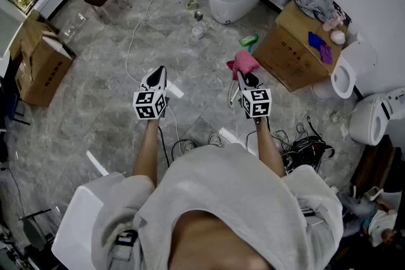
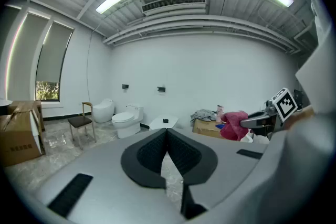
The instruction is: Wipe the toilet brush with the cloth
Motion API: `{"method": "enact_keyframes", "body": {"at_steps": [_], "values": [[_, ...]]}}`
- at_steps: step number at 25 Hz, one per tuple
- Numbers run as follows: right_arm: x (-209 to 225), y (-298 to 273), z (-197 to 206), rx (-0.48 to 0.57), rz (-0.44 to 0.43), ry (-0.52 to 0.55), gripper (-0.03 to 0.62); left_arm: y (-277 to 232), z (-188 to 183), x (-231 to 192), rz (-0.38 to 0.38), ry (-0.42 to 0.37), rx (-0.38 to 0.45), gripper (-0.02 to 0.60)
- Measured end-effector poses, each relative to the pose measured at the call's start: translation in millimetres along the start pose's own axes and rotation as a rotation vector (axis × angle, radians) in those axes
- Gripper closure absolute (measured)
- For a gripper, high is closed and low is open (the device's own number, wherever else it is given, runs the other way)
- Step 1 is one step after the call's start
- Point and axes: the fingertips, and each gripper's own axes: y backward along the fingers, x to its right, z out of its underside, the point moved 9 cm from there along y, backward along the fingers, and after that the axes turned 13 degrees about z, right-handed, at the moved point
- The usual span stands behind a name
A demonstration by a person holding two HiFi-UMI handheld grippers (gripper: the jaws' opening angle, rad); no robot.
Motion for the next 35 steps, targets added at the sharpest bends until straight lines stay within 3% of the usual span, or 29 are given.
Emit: {"method": "enact_keyframes", "body": {"at_steps": [21, 35], "values": [[59.4, -39.8, -1.2, 0.004, -0.051, -0.021, 0.510, -61.9, -5.4, 26.3, -0.049, 0.004, -0.011, 0.563], [71.7, -64.8, 0.1, -0.002, -0.090, -0.032, 0.510, -92.6, -6.2, 33.8, -0.071, -0.009, -0.024, 0.563]]}}
